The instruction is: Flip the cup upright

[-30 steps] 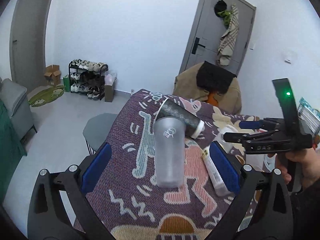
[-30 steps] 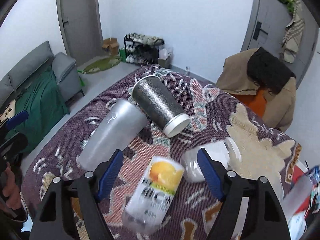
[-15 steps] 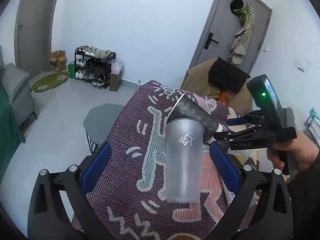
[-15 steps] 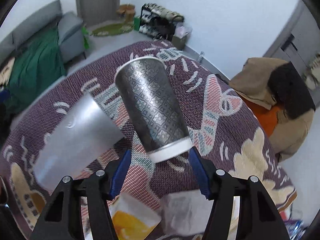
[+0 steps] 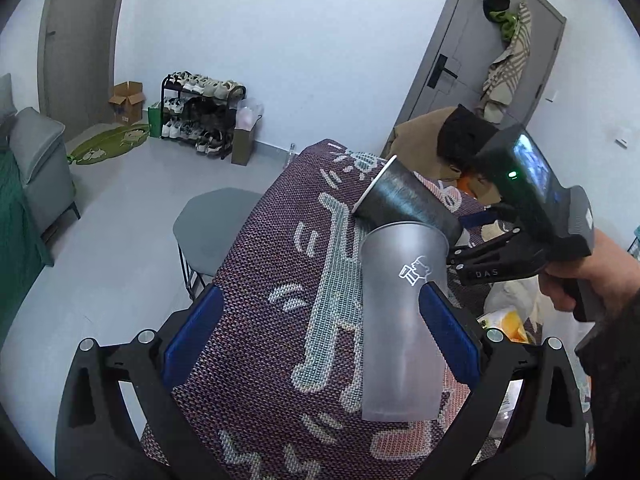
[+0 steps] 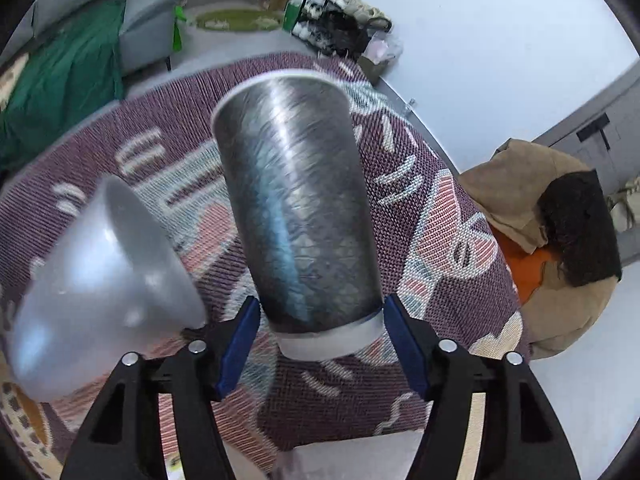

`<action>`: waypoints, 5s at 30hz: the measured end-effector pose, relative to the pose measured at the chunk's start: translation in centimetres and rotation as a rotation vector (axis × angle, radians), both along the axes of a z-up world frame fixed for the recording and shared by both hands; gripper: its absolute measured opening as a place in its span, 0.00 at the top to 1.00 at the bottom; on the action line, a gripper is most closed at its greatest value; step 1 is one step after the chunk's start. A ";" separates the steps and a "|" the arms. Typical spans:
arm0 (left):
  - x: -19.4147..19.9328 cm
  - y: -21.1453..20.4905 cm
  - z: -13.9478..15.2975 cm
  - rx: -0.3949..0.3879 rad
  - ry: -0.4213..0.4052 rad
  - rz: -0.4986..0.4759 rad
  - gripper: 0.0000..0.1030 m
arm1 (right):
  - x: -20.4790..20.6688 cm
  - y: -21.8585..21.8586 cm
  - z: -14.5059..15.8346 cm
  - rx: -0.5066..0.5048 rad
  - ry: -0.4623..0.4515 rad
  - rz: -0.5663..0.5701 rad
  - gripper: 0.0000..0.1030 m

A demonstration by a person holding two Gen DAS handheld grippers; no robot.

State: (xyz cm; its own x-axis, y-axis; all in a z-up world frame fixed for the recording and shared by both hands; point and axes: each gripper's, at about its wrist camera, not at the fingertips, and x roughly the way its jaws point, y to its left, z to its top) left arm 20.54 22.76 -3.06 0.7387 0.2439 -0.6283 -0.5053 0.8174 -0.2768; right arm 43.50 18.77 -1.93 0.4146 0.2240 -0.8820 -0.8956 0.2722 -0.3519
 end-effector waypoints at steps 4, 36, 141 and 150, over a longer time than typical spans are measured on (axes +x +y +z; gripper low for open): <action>-0.5 0.3 -0.1 -0.003 -0.003 0.012 0.06 | 1.2 0.8 -1.0 -0.036 0.004 0.004 0.35; -6.2 -6.8 5.7 0.058 -0.078 -0.081 0.05 | -9.6 -16.3 11.1 0.427 0.064 -0.160 0.38; -1.5 -28.8 5.0 0.072 0.051 -0.682 0.22 | -25.9 -49.8 -2.2 0.893 0.162 -0.792 0.08; -3.5 -30.9 5.9 0.267 0.037 -0.680 0.22 | -26.3 -49.7 -2.1 0.895 0.153 -0.794 0.08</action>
State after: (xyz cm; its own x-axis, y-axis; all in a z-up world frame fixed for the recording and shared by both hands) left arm 17.04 -8.16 2.84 0.7605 -0.1131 -0.6394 0.1331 0.9910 -0.0169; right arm 17.23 -30.94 -4.03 0.6189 0.5111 -0.5965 -0.3843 0.8593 0.3376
